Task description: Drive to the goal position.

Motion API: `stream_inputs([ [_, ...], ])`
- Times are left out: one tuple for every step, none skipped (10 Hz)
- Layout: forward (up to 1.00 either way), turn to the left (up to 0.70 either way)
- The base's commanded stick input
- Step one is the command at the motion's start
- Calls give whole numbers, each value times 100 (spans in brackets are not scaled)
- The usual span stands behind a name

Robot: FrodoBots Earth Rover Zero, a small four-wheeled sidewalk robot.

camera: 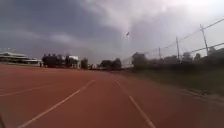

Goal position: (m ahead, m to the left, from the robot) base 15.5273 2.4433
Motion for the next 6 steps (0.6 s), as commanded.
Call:
stream_inputs([
  [70,0],
  [70,0],
  [70,0],
  [70,0],
  [70,0],
  [70,0],
])
